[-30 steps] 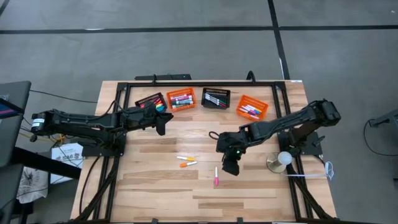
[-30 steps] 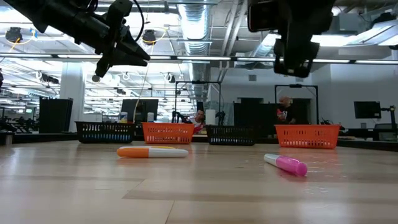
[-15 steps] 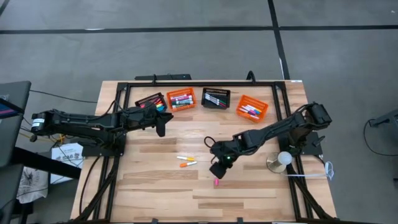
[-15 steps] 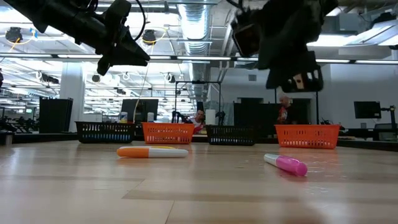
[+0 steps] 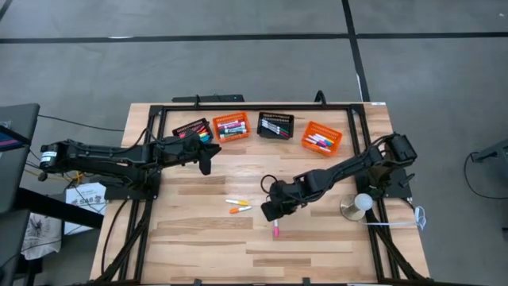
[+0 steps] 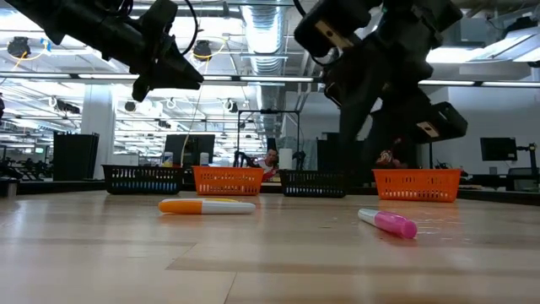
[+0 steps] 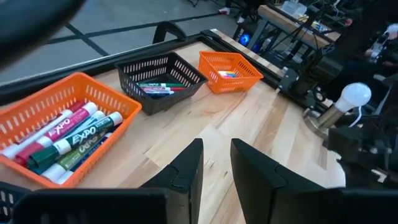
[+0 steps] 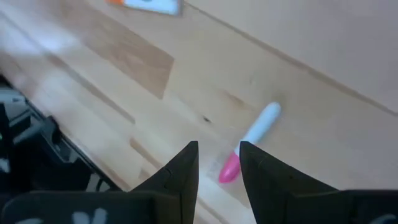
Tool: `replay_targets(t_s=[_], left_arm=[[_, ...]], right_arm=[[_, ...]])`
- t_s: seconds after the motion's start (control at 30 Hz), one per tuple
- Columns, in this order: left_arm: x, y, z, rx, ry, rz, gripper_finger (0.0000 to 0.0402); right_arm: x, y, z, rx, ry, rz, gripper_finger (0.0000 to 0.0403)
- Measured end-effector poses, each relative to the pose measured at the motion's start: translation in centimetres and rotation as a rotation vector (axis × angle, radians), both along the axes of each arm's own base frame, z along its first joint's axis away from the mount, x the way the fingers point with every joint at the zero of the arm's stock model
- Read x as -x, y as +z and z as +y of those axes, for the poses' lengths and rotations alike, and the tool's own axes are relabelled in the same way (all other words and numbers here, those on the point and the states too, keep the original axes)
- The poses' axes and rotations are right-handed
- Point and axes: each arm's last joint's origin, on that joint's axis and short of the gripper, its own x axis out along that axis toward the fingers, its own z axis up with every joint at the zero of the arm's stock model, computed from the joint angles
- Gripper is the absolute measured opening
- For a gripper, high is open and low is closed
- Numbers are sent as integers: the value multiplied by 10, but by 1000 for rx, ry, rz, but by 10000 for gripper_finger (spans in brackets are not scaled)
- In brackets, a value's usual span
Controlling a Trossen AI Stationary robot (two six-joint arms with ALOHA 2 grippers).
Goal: Pick & Place Markers
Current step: Put the pink small highlighter pen into the left orange bin
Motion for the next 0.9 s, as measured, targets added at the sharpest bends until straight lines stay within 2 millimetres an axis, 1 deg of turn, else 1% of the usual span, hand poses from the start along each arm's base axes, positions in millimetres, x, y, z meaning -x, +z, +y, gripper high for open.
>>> replay_targets(t_s=[0.2, 0.27, 0.33, 0.43, 0.53, 0.8, 0.9], left_arm=[[0, 0, 0, -76, -27, 32, 81], [0, 0, 0, -79, -28, 33, 81], [0, 0, 0, -79, -28, 33, 81], [0, 0, 0, -79, -28, 28, 81], [0, 1, 0, -80, -28, 25, 81], [0, 1, 0, -80, -28, 24, 81], [0, 1, 0, -81, -28, 21, 81]], right_arm=[[0, -7, 4, -18, -72, 53, 107], [3, -11, 8, -18, -82, 87, 107], [1, -14, 13, -33, -92, 80, 107], [3, -21, 17, -23, -103, 116, 107], [2, -25, 17, -19, -128, 133, 107], [1, -25, 12, 6, -194, 130, 107], [-1, -33, 13, 8, -190, 155, 107]])
